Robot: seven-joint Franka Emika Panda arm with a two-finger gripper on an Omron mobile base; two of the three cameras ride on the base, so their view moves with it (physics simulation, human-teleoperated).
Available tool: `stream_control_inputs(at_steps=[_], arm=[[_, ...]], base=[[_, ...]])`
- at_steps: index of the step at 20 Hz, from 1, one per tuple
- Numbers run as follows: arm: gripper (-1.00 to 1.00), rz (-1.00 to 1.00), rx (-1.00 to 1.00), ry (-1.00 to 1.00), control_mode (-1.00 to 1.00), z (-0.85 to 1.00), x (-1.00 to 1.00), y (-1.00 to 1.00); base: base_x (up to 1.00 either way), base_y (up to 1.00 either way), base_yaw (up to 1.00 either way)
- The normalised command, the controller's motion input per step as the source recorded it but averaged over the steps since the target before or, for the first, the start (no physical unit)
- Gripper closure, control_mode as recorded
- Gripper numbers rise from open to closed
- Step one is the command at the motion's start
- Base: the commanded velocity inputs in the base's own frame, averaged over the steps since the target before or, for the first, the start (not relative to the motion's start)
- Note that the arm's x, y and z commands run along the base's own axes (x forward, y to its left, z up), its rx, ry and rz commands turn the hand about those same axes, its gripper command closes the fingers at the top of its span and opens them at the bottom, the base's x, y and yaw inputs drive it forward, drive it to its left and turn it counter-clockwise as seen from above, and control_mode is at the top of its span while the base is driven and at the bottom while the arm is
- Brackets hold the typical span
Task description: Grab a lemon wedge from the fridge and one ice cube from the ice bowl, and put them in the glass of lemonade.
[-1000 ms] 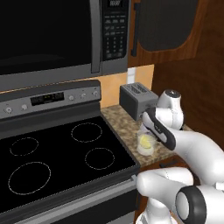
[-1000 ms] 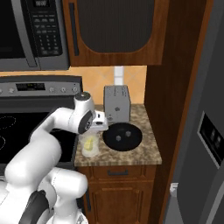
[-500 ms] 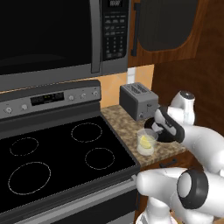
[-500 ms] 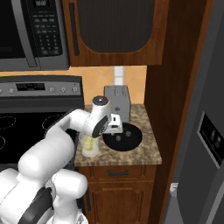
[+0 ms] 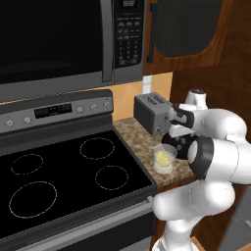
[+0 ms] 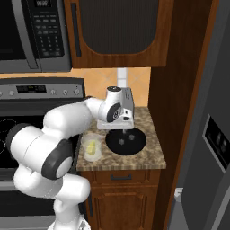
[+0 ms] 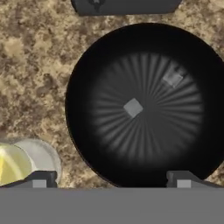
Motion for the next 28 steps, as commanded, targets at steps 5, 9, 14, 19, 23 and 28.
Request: stream_control_inputs(at_steps=[5,9,14,19,23,28], arm=[[-1.0,-0.05,0.04,0.15,-1.0,-0.79,0.22,-0.12],[-1.0,-0.04,0.0,0.07,-1.0,-0.38,0.12,-0.2],[-1.0,-0.02,0.07,0.0,-1.0,-0.07,0.05,-0.06],[-1.0,-0.02,0.03,0.0,-1.0,-0.14,0.16,0.0],[-1.0,-0.01,0.0,0.0,-1.0,-0.26,0.08,0.0],[-1.0,0.0,0.0,0.0,-1.0,-0.29,0.01,0.0]], base=[[0.0,0.0,0.0],[0.0,0.0,0.0],[0.0,0.0,0.0],[0.0,0.0,0.0],[0.0,0.0,0.0],[0.0,0.0,0.0]])
